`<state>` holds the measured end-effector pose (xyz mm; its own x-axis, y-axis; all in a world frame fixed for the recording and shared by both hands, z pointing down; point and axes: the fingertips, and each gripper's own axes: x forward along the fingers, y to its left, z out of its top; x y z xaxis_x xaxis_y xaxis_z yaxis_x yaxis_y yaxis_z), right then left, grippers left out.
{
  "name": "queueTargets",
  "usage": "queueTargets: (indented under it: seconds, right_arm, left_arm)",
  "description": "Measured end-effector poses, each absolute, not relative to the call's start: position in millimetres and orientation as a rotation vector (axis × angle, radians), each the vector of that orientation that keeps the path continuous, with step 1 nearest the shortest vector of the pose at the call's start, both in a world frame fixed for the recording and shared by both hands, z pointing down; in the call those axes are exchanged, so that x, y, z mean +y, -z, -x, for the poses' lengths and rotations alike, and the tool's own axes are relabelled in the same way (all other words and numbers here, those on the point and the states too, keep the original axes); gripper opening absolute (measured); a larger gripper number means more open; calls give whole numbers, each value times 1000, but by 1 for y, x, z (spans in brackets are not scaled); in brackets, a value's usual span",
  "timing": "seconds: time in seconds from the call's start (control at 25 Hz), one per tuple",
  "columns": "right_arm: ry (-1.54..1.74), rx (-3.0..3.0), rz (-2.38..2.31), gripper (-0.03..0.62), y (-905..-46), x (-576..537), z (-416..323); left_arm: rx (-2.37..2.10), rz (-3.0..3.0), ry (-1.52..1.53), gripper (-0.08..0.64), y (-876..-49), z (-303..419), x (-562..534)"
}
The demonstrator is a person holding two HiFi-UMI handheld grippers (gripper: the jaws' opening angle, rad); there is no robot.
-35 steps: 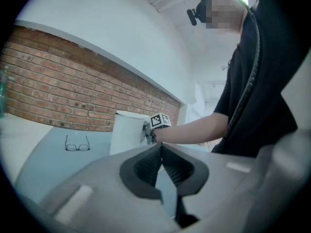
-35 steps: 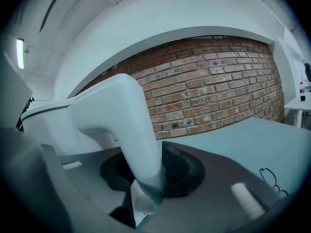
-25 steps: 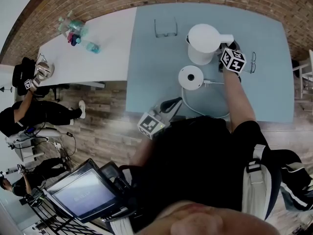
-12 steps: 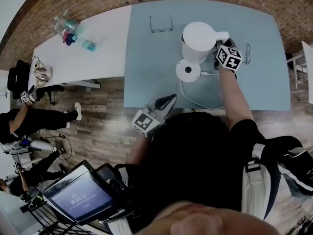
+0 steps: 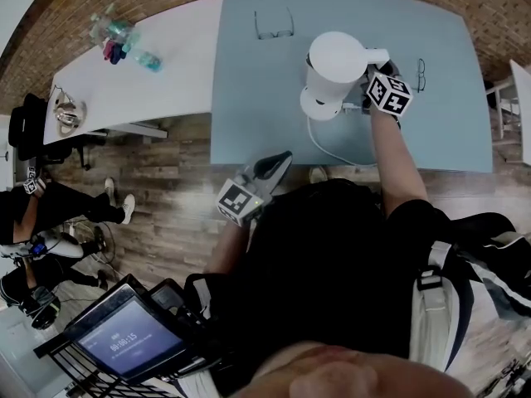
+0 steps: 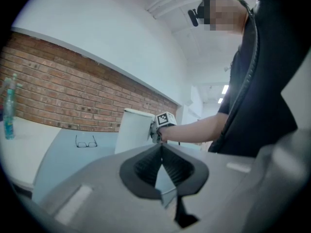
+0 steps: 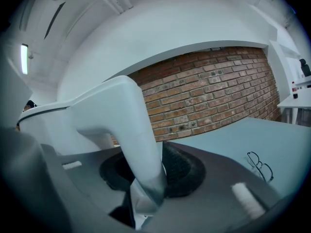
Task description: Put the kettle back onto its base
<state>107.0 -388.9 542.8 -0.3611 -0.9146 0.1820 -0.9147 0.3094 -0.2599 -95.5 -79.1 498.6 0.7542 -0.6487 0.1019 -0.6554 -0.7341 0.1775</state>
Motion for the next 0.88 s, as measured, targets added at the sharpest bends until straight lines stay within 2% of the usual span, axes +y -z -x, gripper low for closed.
queueTargets:
  seconds: [0.88]
  right_arm:
    - [-507, -2532, -1732, 123, -569, -354, -80]
  left_arm:
    - [-1040, -2755, -74, 2, -504, 123, -55]
